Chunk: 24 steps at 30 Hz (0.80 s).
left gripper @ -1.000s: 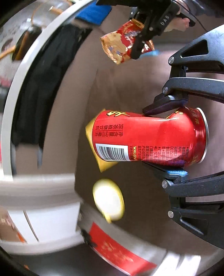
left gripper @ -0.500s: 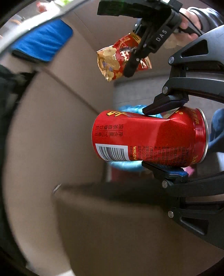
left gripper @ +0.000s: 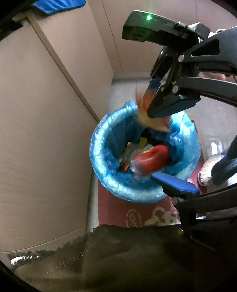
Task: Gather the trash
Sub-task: 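Carry the red can and red snack bag over the blue bin and open both tools, then grasp the yellow-rimmed sponge with the left tool while the right grasps the yellow chip bag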
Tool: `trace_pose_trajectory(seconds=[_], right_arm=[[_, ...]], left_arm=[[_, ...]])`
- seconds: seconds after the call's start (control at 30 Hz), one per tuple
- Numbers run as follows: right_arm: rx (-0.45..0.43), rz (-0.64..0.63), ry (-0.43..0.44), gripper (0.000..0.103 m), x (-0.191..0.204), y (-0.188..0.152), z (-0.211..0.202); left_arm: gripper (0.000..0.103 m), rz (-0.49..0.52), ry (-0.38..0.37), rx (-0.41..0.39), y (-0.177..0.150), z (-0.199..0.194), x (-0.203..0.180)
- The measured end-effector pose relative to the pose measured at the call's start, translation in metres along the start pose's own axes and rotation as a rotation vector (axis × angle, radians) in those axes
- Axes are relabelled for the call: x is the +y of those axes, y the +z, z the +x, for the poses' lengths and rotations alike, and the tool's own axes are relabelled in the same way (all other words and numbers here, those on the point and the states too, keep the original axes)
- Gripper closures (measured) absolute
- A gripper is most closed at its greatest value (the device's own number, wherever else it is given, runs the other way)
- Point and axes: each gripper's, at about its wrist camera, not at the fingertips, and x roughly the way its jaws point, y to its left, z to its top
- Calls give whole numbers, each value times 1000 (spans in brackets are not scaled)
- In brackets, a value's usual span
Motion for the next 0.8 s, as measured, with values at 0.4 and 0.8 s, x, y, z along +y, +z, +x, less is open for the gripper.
trace_pose_trajectory(seconds=[0.4,0.8], right_arm=[[-92,-40,-67,61,32,5,-37],[-133,-425,191,61,293,16,-99]], left_arm=[[40,101,-135,-195,-26,-127,9],[40,-58,101,-529,-82,-324,209]])
